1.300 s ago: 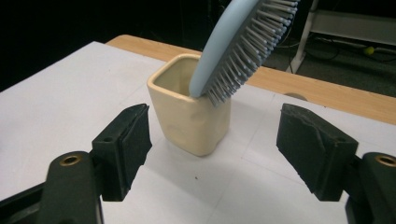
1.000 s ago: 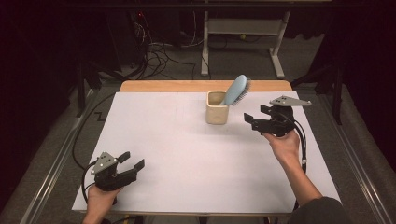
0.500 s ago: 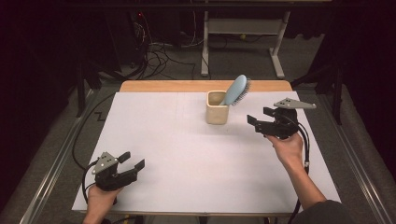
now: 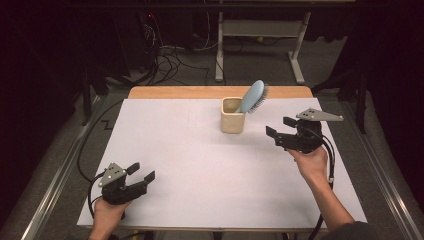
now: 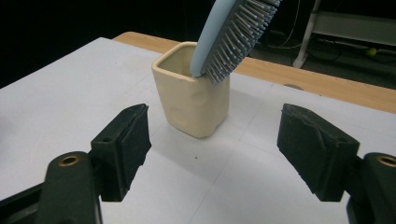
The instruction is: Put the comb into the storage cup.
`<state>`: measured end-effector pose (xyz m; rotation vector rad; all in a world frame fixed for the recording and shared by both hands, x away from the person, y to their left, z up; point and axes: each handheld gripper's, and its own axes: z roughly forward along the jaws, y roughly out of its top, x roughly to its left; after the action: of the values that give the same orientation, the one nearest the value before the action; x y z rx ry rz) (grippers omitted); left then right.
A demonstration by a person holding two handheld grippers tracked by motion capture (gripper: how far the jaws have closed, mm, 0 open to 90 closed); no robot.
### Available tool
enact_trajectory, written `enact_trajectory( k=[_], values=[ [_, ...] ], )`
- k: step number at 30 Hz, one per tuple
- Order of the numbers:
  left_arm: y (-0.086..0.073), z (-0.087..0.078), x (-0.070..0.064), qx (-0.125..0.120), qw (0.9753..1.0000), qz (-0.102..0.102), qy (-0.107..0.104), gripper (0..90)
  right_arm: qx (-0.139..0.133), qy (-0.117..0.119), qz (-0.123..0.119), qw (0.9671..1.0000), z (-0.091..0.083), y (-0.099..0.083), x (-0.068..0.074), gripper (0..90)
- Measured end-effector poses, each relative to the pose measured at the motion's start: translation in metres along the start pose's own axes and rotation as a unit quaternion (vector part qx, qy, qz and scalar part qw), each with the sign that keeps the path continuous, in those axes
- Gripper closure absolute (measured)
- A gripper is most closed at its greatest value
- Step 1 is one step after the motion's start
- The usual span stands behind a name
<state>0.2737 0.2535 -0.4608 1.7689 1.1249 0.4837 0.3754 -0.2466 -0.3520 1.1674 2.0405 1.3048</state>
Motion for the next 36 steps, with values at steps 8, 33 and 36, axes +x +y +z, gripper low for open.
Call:
enact_trajectory(
  k=[8, 33, 36],
  values=[
    [0.0, 0.0, 0.0, -0.001, 1.0, 0.0, 0.0, 31.7, -0.005, -0.001, 0.003, 1.0, -0.006, -0.004, -0.001, 26.0],
    [0.0, 0.002, 0.001, 0.002, 1.0, -0.001, 0.0, 31.7, -0.029, -0.007, 0.016, 0.9994, -0.028, -0.026, -0.006, 25.7],
    [0.0, 0.001, 0.001, 0.002, 1.0, 0.0, 0.001, 31.7, -0.034, -0.008, 0.016, 0.9992, -0.032, -0.028, -0.007, 25.7]
  ],
)
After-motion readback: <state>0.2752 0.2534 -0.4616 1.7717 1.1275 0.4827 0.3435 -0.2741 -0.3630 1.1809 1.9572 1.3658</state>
